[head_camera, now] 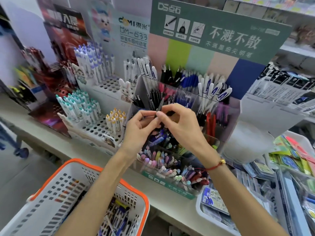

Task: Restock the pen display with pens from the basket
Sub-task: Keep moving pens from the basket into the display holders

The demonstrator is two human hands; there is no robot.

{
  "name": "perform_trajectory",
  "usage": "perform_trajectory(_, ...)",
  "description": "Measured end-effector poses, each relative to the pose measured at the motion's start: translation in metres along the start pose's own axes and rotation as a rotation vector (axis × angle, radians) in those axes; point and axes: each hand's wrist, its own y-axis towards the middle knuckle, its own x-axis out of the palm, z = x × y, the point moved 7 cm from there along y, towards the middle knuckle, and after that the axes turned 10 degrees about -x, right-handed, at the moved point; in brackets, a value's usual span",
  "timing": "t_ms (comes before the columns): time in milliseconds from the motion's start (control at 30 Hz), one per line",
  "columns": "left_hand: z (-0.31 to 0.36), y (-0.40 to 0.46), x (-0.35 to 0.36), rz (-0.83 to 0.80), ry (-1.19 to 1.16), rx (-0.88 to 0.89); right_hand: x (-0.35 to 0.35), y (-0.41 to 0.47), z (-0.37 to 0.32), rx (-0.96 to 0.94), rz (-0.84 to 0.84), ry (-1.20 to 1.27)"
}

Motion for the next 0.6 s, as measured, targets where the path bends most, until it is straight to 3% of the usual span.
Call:
perform_trajectory(100, 0.014, 0.003, -0.007, -0.021, 0.049, 0.037, -0.001, 0.009, -0.002, -0.002, 0.125, 0.116)
perform_trajectory(167, 0.019, 0.009, -0.01, -0.03, 0.231, 0.07, -0.01, 0.012, 0.002, 0.02, 0.276, 0.194)
perform_trajectory(233, 0.019, 0.018, -0.019, 0.047, 0.416, 0.077, -0.029, 0.014, 0.008, 0.008, 0.478, 0.171)
perform_trajectory(300, 0.014, 0.028, -0.027, 0.107, 0.618, 0.044, -0.042, 0.018, 0.012, -0.029, 0.573, 0.047)
perform_trajectory(433, -0.008, 0.039, -0.018, 0.04, 1.128, -0.005, -0.02, 0.036, 0.022, -0.029, 0.317, -0.22)
perform_trajectory(600, -0.023, 0.041, -0.017, 0.069, 1.337, 0.035, 0.02, 0.05, 0.029, -0.07, -0.038, -0.627)
